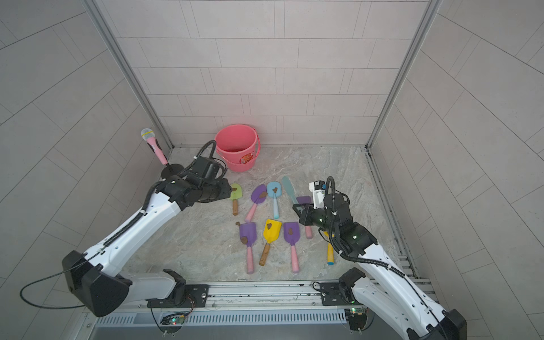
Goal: Brush the soil off the hand trowel and place it into the bucket
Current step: Pick up the hand trowel from the center of the board.
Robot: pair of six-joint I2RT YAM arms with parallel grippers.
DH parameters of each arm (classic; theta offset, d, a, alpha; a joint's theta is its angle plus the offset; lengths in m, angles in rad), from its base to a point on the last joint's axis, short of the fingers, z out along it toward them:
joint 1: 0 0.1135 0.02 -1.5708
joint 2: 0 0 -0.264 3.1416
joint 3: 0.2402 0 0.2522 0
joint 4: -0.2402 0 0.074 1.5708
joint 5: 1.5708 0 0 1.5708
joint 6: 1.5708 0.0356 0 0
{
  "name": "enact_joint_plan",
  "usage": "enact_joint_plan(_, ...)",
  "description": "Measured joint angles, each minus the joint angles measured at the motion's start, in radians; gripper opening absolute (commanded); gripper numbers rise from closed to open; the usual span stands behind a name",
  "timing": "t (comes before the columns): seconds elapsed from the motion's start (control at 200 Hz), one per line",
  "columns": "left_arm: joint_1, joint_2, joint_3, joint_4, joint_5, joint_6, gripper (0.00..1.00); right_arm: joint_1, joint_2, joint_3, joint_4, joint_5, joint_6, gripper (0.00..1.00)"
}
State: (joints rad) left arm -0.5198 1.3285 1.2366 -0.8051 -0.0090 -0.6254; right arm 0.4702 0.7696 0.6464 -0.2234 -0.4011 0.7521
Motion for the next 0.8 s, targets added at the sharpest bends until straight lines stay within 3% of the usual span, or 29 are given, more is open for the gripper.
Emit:
enact_joint_plan(0.195, -0.006, 0.094, -0.109, 0.089, -0.052, 0.013, 0.46, 0.000, -0.045, -0.007, -0.014, 0.006, 0.009, 0.00)
enact_joint_plan(0.525, -0.003, 0.354, -0.109, 0.232, -0.117, 0.013, 0.51, 0.000, -0.076, -0.032, -0.030, 0.024, 0.005, 0.00)
enact_joint_plan(0.801, -0.003, 0.444, -0.117, 0.313, -0.106, -0.010, 0.48, 0.000, -0.030, -0.050, -0.020, 0.019, 0.005, 0.00)
